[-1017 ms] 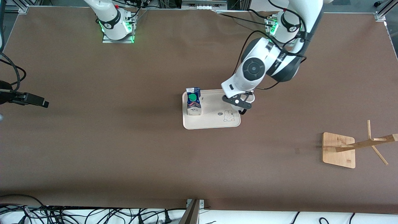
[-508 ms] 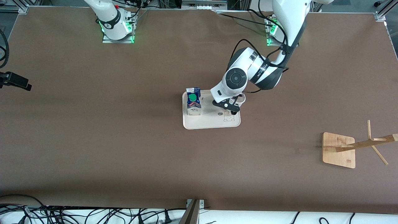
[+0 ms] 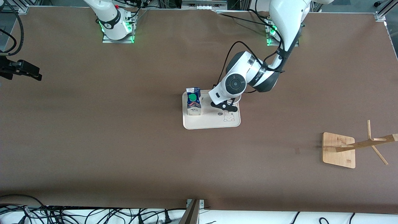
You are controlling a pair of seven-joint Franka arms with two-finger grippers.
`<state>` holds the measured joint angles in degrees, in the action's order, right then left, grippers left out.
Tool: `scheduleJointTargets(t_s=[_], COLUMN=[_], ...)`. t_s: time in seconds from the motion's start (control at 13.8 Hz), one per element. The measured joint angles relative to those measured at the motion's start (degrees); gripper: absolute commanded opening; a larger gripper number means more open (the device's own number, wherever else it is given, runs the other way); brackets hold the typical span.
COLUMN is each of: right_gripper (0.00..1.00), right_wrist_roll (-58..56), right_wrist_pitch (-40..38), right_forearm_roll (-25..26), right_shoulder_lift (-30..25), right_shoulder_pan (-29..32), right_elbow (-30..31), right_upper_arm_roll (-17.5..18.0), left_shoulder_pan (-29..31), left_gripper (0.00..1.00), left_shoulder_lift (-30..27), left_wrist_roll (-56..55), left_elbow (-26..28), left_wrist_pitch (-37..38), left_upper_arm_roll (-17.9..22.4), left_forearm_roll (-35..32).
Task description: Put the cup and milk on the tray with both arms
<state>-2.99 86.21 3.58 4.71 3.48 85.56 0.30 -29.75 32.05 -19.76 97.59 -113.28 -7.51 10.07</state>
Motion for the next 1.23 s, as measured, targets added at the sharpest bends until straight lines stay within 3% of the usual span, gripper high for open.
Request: scheduleJointTargets(t_s=[0.07,0.15,0.22,0.44,0.65,0.94,1.23], right_gripper=[1.00,1.00,1.00,1.00,1.00,1.00,1.00], right_wrist_roll=[-0.06,-0.13,-0.17,-0.18,-0.18,-0.16,-0.16], right_wrist_pitch=[-0.01,-0.01,-0.01,-0.13,-0.49,-0.97,-1.00], right_forearm_roll=[0.00,0.00,0.00,-0.02,-0.07,-1.47,-1.53], right_shoulder_lift=[0.05,0.17,0.32,0.63,0.72,0.74,0.74], right_shoulder_pan=[0.02,0.05,0.08,0.08,0.08,0.15,0.15], right_elbow=[0.06,0.15,0.22,0.22,0.22,0.22,0.21], right_upper_arm_roll=[-0.14,-0.26,-0.35,-0.34,-0.33,-0.90,-1.09], left_shoulder_pan=[0.00,0.00,0.00,0.15,2.17,12.24,20.33], left_gripper=[0.70,0.72,1.00,1.00,1.00,1.00,1.00], left_shoulder_lift=[0.00,0.00,0.00,-0.63,-5.29,-17.14,-26.00], left_wrist_roll=[-0.02,-0.03,-0.05,-0.05,-0.15,0.42,8.19], left_elbow=[-0.09,-0.18,-0.32,-1.55,-2.73,-3.29,-2.64], left_wrist_pitch=[0.00,0.00,0.00,-0.01,0.64,8.87,14.11], left_upper_arm_roll=[0.01,0.05,0.14,0.88,3.65,4.76,5.68], left_forearm_roll=[0.00,0.00,0.00,0.01,0.01,0.01,-0.66])
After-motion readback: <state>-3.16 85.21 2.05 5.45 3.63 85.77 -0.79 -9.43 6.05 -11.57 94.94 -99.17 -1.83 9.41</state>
